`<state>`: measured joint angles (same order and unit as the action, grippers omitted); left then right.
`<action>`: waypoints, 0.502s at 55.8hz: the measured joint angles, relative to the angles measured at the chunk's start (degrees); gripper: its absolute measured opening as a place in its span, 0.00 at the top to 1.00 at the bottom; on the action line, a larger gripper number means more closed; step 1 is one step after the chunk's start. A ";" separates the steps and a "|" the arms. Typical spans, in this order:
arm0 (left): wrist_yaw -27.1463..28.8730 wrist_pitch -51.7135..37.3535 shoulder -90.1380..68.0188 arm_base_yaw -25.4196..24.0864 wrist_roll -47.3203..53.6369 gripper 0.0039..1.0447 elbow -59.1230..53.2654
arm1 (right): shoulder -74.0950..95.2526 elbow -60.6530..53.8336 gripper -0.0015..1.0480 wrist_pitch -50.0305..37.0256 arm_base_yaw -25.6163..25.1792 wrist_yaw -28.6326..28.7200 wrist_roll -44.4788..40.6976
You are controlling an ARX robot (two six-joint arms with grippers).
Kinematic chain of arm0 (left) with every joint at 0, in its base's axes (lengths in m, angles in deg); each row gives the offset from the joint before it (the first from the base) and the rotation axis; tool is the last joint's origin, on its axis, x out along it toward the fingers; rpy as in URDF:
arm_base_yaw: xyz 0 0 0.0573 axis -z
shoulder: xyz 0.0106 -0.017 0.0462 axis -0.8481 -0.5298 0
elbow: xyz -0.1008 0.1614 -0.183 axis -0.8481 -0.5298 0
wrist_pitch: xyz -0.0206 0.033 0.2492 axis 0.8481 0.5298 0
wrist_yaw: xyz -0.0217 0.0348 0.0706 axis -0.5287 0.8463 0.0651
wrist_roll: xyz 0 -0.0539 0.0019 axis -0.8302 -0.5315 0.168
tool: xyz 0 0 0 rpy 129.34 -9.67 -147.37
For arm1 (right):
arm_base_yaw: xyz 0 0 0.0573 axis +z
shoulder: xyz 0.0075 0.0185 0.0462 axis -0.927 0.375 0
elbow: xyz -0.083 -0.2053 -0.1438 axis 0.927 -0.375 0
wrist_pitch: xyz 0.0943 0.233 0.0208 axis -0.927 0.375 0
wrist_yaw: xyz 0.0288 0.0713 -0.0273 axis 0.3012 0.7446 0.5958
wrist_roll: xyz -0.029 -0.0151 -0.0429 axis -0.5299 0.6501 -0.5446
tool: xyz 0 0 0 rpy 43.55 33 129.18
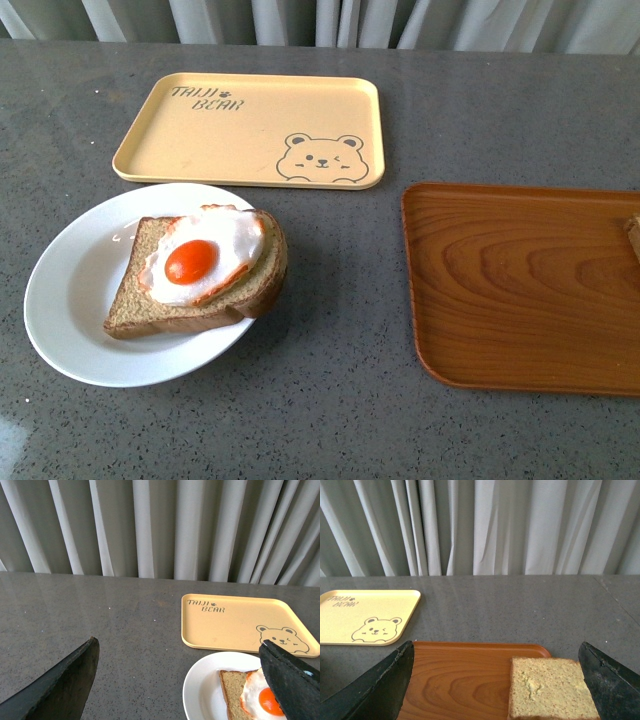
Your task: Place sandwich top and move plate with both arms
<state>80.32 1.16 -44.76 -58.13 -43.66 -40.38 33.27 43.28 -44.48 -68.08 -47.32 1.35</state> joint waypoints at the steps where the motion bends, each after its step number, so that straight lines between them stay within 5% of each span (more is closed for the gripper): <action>1: 0.00 0.00 0.00 0.00 0.00 0.08 0.00 | 0.00 0.00 0.09 0.00 -0.02 0.00 0.00; 25: 0.00 0.00 0.00 0.00 0.02 0.08 0.00 | 0.00 0.00 0.09 0.00 0.00 0.00 0.00; 28: 0.04 0.00 0.00 0.00 0.02 0.08 0.00 | 5.55 3.91 0.09 10.29 -3.67 10.01 0.00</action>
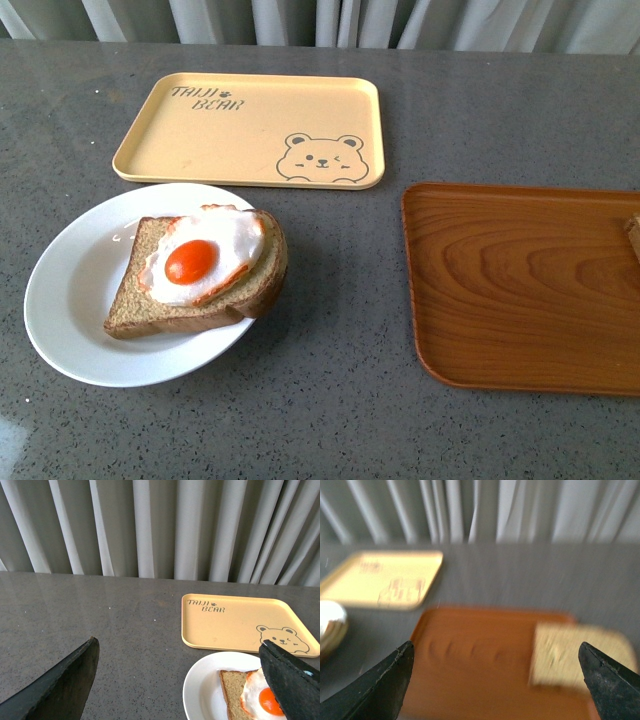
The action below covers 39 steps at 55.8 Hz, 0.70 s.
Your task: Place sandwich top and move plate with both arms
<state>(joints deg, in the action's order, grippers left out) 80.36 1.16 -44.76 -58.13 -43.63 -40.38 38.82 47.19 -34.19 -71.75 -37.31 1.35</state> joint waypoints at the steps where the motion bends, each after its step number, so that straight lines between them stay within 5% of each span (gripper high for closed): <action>1: -0.07 0.00 0.00 0.00 0.00 0.08 0.00 | 5.03 2.64 0.09 5.22 -3.04 5.05 -0.26; 7: -0.04 0.00 0.00 0.00 0.00 0.08 0.00 | 25.79 10.23 0.09 5.49 -19.41 21.57 -2.99; 16: -0.04 0.00 0.00 0.00 0.00 0.08 0.00 | 49.20 17.70 0.09 -7.30 -36.15 27.98 -8.98; 31: -0.07 0.00 0.00 0.00 0.02 0.08 0.02 | 82.25 28.13 0.09 -15.02 -48.76 25.97 -15.12; 39: -0.07 0.00 0.00 0.00 0.02 0.08 0.02 | 91.51 30.97 0.09 -17.20 -47.56 25.88 -15.89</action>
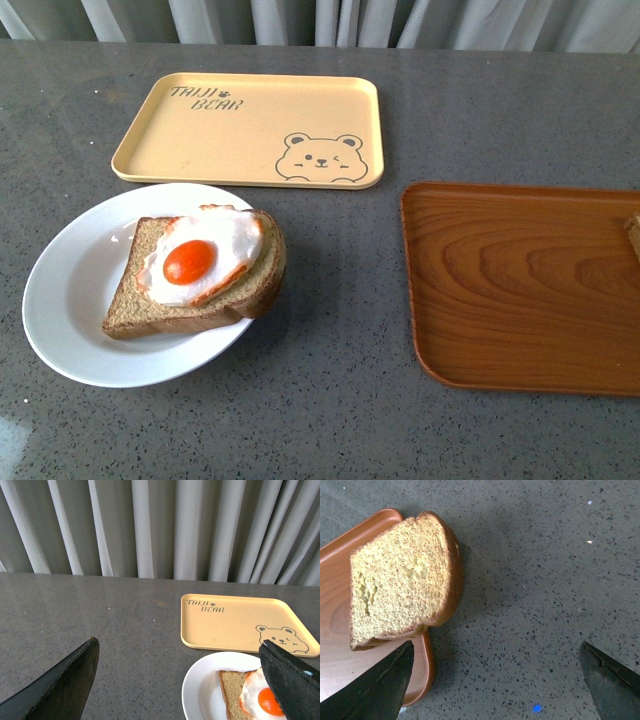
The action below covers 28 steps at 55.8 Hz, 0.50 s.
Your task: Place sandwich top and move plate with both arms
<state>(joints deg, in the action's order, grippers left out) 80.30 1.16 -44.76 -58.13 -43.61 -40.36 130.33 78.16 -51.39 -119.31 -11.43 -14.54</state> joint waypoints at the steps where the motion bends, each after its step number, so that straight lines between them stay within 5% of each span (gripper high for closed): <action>1: 0.00 0.00 0.00 0.02 0.00 0.08 0.00 | 0.59 0.17 0.09 -0.26 0.42 -0.02 0.00; 28: 0.02 0.00 0.00 0.00 -0.02 0.08 0.00 | 10.62 4.02 0.09 -7.98 10.21 -2.40 6.84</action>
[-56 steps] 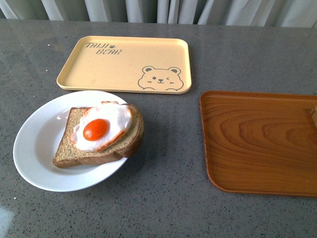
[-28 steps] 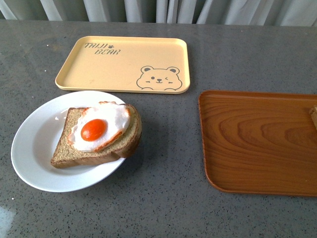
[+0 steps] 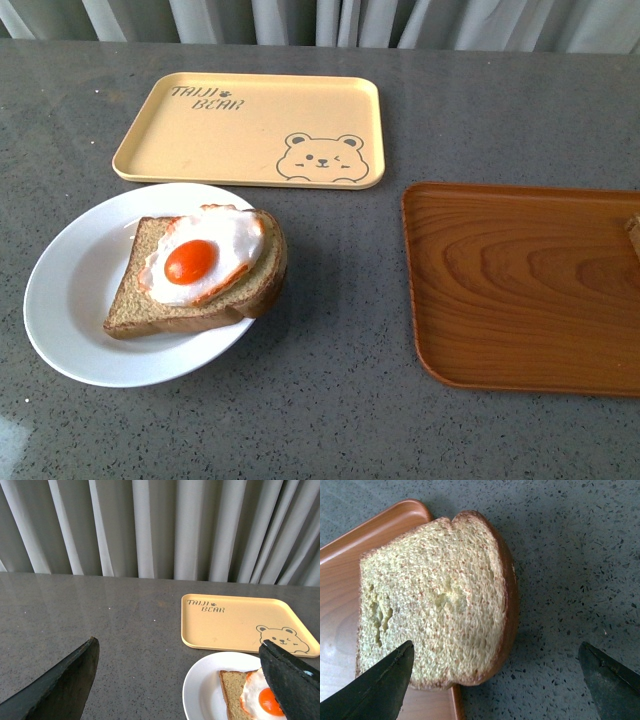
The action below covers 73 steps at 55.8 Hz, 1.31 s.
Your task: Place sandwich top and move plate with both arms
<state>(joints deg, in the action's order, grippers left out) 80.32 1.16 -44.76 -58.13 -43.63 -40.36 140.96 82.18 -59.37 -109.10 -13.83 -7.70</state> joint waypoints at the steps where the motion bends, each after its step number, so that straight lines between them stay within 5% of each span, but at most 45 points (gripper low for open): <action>1: 0.00 0.00 0.00 0.00 0.02 0.08 0.00 | 0.44 0.17 0.09 -0.35 0.26 -0.33 0.44; 24: 0.00 0.00 0.00 0.00 0.02 0.08 0.00 | 3.98 1.68 0.10 -3.78 3.19 -1.36 6.80; 44: 0.00 0.00 0.00 0.00 0.00 0.08 0.00 | 3.96 1.66 0.57 -3.39 3.28 -0.83 7.28; 56: 0.00 0.00 0.00 0.00 0.02 0.08 -0.02 | -1.07 1.62 0.98 0.22 2.25 2.99 8.11; 73: -0.02 0.00 0.00 0.00 0.00 0.08 0.00 | -14.47 1.55 0.98 6.25 3.41 9.84 15.85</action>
<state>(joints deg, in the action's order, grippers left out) 80.30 1.16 -44.76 -58.13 -43.63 -40.36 126.49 83.74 -53.11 -105.69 -4.00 8.15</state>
